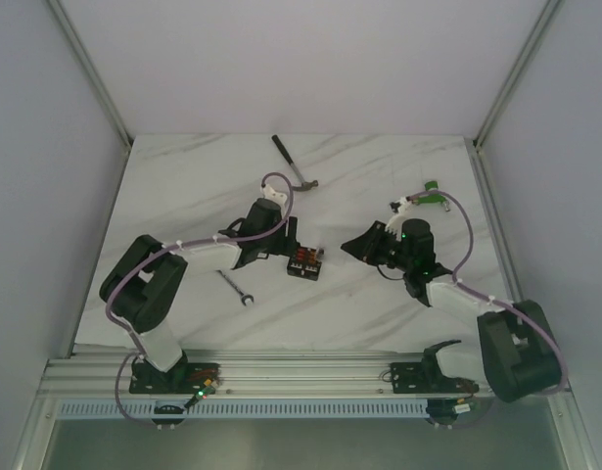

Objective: Snap on the fuse box
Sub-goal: Close the fuse box cover on the fuse box base.

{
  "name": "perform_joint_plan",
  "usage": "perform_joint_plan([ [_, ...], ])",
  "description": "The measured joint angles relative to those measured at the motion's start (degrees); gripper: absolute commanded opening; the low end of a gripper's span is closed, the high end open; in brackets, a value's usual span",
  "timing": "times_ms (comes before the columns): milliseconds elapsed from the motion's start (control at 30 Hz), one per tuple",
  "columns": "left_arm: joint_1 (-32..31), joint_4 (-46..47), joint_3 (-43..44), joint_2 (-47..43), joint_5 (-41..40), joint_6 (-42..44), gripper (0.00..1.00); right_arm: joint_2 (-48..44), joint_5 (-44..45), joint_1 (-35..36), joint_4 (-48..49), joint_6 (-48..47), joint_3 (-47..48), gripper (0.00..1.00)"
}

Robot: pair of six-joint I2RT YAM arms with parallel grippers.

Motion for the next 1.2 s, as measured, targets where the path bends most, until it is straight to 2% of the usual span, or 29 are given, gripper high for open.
perform_joint_plan([
  [200, 0.87, -0.39, -2.75, -6.78, 0.87, -3.85, 0.77, 7.96, -2.10, 5.01, 6.38, 3.04, 0.87, 0.00],
  [467, 7.76, 1.60, -10.08, -15.72, 3.23, -11.41, 0.79, 15.91, -3.82, 7.54, 13.64, 5.86, 4.31, 0.00],
  [700, 7.87, 2.75, -11.37, -16.33, 8.52, -14.51, 0.79, 22.32, -3.72, 9.20, 17.92, 8.28, 6.14, 0.00],
  [1000, 7.87, 5.53, -11.37, -14.78, 13.99, -16.39, 0.77, 24.46, -0.37, 10.99, 19.93, 10.78, 6.27, 0.00],
  [1200, 7.48, 5.84, -11.37, -13.29, 15.93, -16.74, 0.72, 25.51, 1.77, 11.47, 20.52, 12.00, 6.25, 0.00],
])
